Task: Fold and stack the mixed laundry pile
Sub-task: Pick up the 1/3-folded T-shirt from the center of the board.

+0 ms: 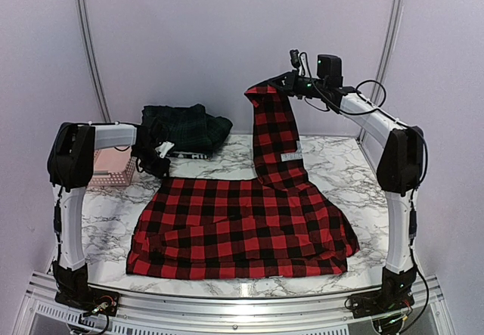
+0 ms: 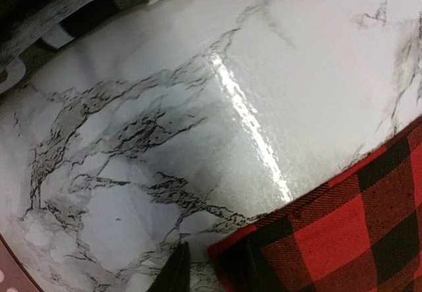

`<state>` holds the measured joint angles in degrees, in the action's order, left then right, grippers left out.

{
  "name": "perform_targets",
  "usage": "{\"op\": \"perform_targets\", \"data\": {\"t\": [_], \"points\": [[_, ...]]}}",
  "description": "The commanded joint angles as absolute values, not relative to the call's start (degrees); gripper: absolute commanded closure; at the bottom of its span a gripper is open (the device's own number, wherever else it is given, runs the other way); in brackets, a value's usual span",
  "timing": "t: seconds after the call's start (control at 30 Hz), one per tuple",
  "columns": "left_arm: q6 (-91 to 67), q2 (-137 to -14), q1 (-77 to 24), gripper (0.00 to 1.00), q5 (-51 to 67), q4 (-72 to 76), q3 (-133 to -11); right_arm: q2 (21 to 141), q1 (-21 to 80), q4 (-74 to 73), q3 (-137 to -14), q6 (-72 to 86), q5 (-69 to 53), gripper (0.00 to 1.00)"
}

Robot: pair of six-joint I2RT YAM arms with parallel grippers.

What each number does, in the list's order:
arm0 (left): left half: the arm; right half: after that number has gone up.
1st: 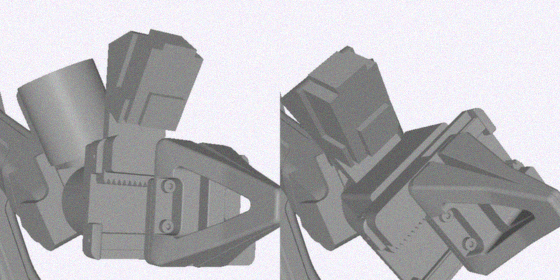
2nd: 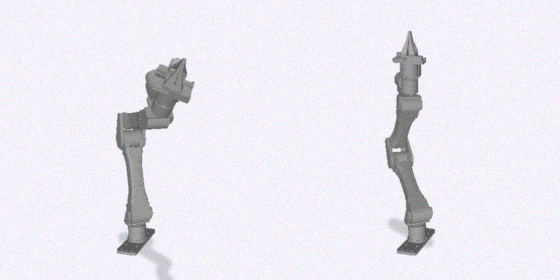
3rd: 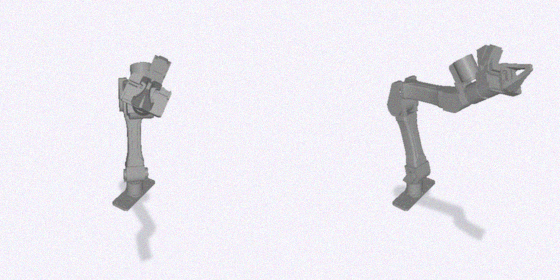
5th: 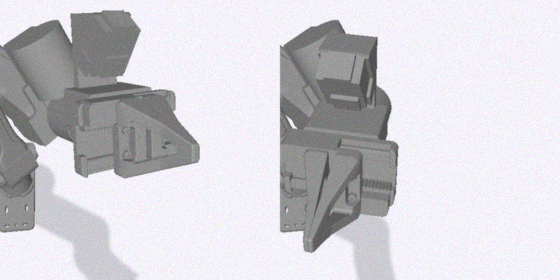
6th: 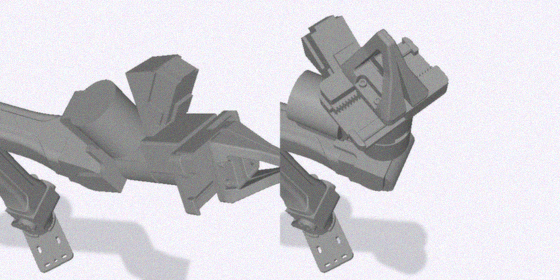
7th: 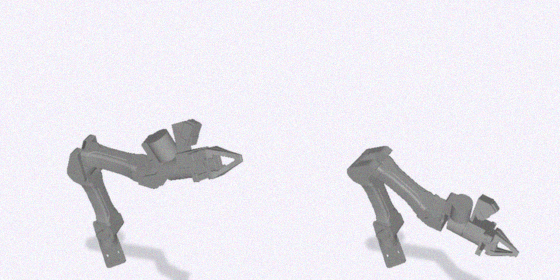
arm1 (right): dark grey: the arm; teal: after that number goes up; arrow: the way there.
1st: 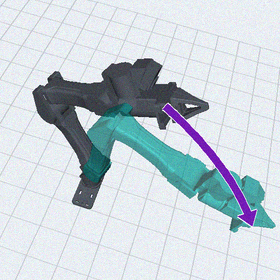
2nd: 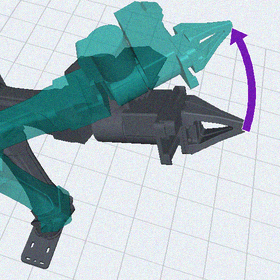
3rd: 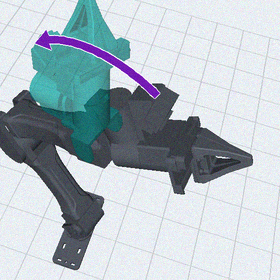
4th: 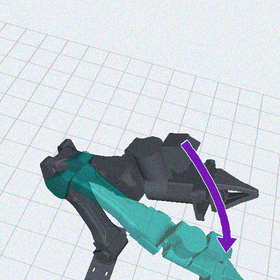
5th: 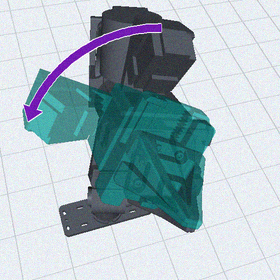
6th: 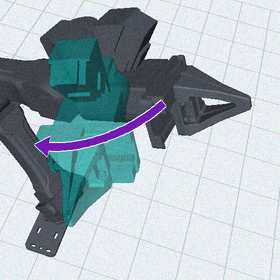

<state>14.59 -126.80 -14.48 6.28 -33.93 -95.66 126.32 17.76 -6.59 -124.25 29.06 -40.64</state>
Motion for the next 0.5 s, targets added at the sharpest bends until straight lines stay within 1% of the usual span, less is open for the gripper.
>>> {"op": "perform_targets", "data": {"t": [0.0,0.1,0.2,0.27,0.33,0.47], "points": [[15.76,-128.69,-14.15,0.84,9.36,-36.92,-95.8,126.48,17.58,-6.51,-125.4,29.2,-40.69,1.0],[15.1,-128.22,-14.15,1.0,10.03,-36.86,-96.47,126.98,17.58,-6.58,-127.37,30.46,-41.3,1.0],[13.25,-127.16,-13.89,1.0,10.53,-36.83,-98.97,126.05,17.73,-7.22,-128.54,31.82,-42.67,1.0],[12.61,-125.68,-13.89,1.0,10.05,-36.69,-100.11,123.77,18.11,-8.31,-127.18,31.57,-43.28,1.0],[12.48,-123.78,-13.89,1.0,9.13,-35.97,-100.36,120.13,18.68,-8.65,-123.9,31.17,-43.49,1.0],[12.53,-119.24,-13.89,1.0,8.72,-33.05,-97.83,109.84,20.97,-9.43,-113.01,29.75,-44.24,1.0]]}}
